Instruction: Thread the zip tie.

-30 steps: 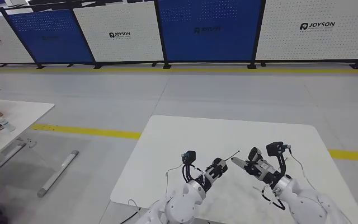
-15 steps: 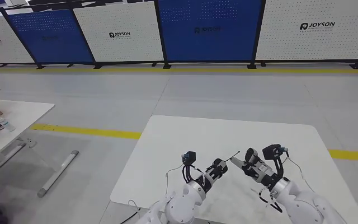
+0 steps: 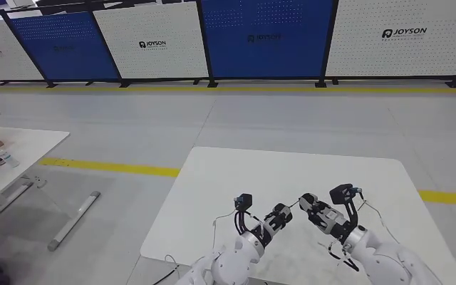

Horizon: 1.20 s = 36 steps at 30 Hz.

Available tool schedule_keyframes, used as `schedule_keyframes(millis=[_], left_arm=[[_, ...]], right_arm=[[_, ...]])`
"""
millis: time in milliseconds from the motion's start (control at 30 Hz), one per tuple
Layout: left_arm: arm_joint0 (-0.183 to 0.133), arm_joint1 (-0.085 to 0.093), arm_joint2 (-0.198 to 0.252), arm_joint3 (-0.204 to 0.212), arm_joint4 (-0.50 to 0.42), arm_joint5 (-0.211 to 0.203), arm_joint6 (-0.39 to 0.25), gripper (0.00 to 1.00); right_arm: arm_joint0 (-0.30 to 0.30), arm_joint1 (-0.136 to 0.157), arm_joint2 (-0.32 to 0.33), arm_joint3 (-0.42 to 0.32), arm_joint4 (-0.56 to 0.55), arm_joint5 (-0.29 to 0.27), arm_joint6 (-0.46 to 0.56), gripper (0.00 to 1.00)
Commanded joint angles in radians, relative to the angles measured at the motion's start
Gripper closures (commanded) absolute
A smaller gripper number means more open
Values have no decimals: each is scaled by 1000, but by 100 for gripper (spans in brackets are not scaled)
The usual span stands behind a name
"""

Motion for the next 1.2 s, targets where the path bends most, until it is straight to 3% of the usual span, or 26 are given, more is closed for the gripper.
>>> schedule_keyframes(millis=[0, 367, 600, 967, 1000, 1067, 1133, 1167], left_arm=[[1, 0, 1, -1, 2, -4, 1, 100], [10, 1, 8, 0, 27, -71, 9, 100], [6, -1, 11, 6, 35, -67, 12, 100], [5, -3, 16, 6, 38, -72, 9, 100], [5, -3, 16, 6, 37, -71, 9, 91], [5, -3, 16, 7, 36, -69, 10, 60], [5, -3, 16, 7, 36, -68, 11, 39], [6, -3, 15, 6, 36, -68, 11, 38]], right_arm=[[1, 2, -1, 0, 4, 0, 0, 100], [9, 16, -12, 0, 49, 0, 25, 100], [6, 31, -11, -18, 116, 0, 15, 100], [14, 53, -31, -13, 113, 0, 4, 100], [14, 54, -32, -13, 112, 0, 1, 100], [13, 57, -34, -13, 109, 0, -6, 100], [13, 60, -35, -11, 104, 0, -16, 100], [12, 61, -35, -9, 98, 0, -25, 100]])
